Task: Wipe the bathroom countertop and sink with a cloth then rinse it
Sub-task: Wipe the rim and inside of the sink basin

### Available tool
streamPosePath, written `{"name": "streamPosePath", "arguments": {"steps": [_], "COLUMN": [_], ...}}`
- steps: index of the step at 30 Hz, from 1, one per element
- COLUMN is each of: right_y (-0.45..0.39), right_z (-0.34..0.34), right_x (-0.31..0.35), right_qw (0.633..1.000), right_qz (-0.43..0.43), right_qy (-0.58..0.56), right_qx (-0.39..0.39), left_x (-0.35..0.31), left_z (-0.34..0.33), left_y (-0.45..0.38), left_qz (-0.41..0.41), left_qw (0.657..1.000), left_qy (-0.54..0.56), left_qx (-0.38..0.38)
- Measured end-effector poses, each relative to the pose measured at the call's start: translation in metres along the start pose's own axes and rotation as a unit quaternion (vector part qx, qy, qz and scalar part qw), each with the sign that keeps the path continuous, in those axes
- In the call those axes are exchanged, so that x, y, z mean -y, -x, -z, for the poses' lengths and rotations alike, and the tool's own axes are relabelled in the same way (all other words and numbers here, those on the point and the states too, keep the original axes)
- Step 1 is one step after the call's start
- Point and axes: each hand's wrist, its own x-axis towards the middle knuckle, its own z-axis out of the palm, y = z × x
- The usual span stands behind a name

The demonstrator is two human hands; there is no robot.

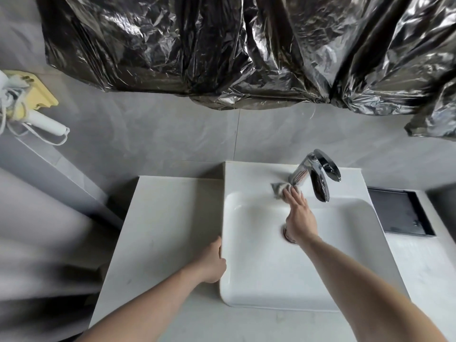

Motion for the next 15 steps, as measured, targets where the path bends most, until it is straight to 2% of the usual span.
{"name": "streamPosePath", "arguments": {"steps": [7,11,15], "right_y": [0.001,-0.006,-0.025], "right_z": [0.033,0.058,0.075], "right_x": [-0.053,-0.095,-0.137], "right_qw": [0.997,0.997,0.993], "right_qz": [-0.070,-0.069,-0.109], "right_qy": [0.021,0.042,0.051], "right_qx": [0.006,0.001,0.009], "left_x": [-0.005,-0.004,-0.004], "left_z": [-0.005,-0.008,-0.010], "left_y": [0.000,-0.005,-0.007], "left_qz": [-0.014,0.001,0.022], "left_qw": [1.000,0.999,0.998], "left_qy": [-0.003,-0.011,-0.025], "left_qx": [-0.017,-0.031,-0.047]}}
